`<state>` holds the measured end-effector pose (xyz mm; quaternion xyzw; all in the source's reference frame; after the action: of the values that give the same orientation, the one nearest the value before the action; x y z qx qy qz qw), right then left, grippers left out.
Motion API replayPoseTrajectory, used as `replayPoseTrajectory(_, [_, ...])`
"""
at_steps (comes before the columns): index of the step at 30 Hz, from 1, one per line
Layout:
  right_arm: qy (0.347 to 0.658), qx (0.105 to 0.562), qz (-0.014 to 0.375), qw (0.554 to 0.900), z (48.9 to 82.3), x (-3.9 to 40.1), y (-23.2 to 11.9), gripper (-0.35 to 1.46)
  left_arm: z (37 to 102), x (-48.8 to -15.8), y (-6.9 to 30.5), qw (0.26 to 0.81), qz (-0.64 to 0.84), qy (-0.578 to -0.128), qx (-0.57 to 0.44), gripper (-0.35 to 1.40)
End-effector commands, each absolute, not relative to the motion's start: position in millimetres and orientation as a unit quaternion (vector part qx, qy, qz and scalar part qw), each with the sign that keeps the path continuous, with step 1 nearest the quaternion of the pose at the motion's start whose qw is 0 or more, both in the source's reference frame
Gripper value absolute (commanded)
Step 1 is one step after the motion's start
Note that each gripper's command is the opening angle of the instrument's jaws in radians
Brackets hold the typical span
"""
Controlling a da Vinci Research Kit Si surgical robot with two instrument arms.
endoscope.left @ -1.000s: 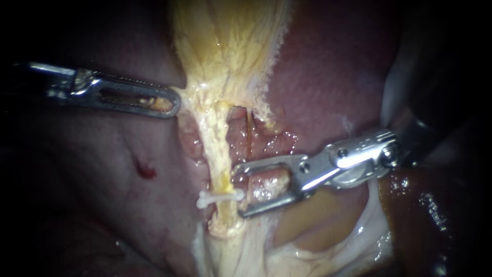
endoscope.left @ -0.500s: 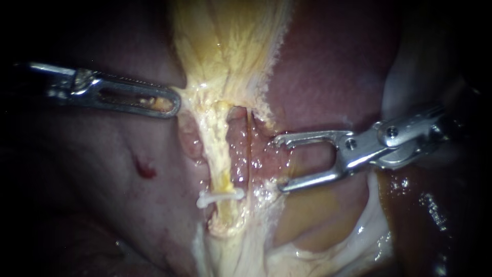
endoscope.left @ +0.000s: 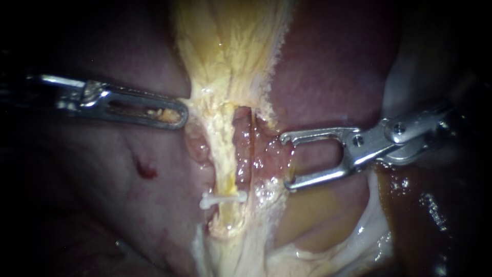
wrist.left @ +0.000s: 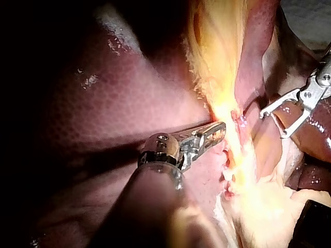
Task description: Going back first clip left tube
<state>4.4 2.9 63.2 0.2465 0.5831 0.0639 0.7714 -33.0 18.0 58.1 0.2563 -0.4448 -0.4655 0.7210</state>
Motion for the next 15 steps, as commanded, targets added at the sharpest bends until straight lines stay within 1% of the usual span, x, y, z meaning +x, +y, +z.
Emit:
replayPoseTrajectory(1, [0.583,0.247,0.064,0.771,63.2,4.4,2.9,0.5,58.4,-33.3,18.0,0.721,-0.465,-0.444,0.257,-0.35])
replayPoseTrajectory(9, [0.585,0.244,0.059,0.771,63.0,3.9,3.1,0.5,60.1,-35.2,17.7,0.726,-0.462,-0.44,0.257,-0.35])
replayPoseTrajectory(15, [0.585,0.243,0.057,0.771,62.9,3.7,3.2,0.5,61.0,-35.7,17.4,0.73,-0.457,-0.439,0.257,-0.35])
